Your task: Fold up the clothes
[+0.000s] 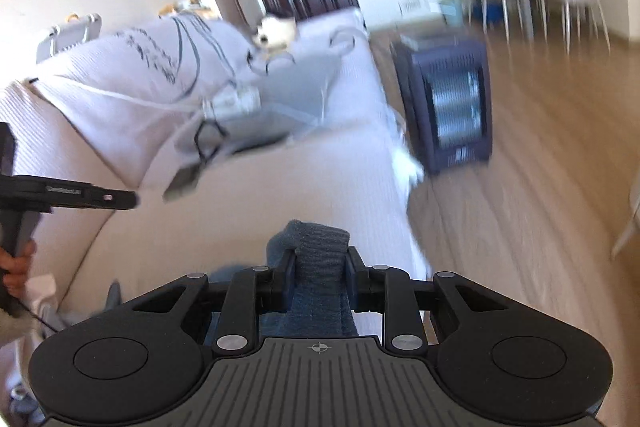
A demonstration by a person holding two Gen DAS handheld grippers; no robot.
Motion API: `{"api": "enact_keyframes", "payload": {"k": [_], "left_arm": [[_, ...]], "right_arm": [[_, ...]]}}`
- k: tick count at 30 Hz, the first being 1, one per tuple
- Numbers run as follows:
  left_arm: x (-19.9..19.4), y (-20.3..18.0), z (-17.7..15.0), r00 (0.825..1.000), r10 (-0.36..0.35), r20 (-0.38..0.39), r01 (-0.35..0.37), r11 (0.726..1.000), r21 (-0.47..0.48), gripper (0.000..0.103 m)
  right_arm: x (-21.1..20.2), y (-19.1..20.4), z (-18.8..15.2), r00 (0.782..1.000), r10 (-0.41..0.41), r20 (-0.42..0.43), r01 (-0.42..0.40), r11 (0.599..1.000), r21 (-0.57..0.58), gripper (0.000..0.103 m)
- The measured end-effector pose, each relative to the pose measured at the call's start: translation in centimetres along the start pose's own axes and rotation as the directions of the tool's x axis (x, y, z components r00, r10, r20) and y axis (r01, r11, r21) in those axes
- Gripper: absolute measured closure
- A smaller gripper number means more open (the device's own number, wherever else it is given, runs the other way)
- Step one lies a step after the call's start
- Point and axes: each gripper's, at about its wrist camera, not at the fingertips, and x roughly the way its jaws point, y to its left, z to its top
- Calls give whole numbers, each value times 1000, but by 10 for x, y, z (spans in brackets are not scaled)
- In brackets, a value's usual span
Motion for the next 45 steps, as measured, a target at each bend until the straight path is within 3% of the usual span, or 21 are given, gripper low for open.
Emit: {"api": "enact_keyframes", "payload": {"k": [1,4,6,10,16,18,20,24,26,28,30,33,39,41,42,43,45], "left_arm": [[-1,1,-4,1000,1,-8,-1,1000,4,65],[8,-3,-23,997,-22,-72,23,1000,8,33],[24,-9,-43,989,-44,-140,46,999,9,31],[54,-17,-75,963,-99,-250,97,995,-20,31],[79,-25,-97,937,-139,-320,129,990,-51,22],[85,-25,-101,932,-148,-331,136,989,-60,22],[93,-24,-105,927,-155,-341,135,988,-81,22],[99,-26,-110,929,-170,-328,142,984,-107,22],[100,-29,-110,931,-185,-316,163,982,-97,28],[101,-31,-109,926,-204,-316,183,978,-97,53],[103,-33,-107,920,-220,-325,200,975,-96,68],[102,-35,-98,916,-219,-336,203,976,-83,81],[91,-27,-58,950,-138,-279,146,989,7,89],[87,-23,-43,961,-108,-254,119,993,28,89],[86,-20,-36,965,-97,-242,109,993,36,89],[83,-18,-31,970,-85,-230,98,994,44,89],[78,-15,-23,975,-67,-211,80,995,57,89]], "right_arm": [[4,0,4,999,-33,-1,33,999,8,78],[27,-10,1,982,-169,-81,173,984,34,78],[44,-19,-12,966,-223,-129,226,974,14,78],[60,-39,-37,960,-211,-186,226,972,61,74],[36,-31,-39,964,-218,-154,224,974,22,62],[30,-24,-37,969,-199,-145,202,979,7,61],[25,-18,-40,975,-125,-183,129,992,9,61],[21,-3,-61,961,23,-275,-8,998,57,60],[21,10,-75,946,76,-315,-66,997,42,60],[22,27,-87,932,100,-347,-108,994,-3,52],[25,44,-97,920,107,-378,-139,988,-59,44],[32,82,-104,911,108,-399,-196,962,-188,44],[45,144,-122,918,59,-391,-260,836,-484,45],[60,151,-130,918,6,-398,-238,809,-538,58],[68,154,-134,916,-23,-401,-225,796,-561,77],[76,157,-139,914,-52,-403,-213,783,-584,86],[79,153,-138,918,-50,-392,-200,798,-569,94]]}}
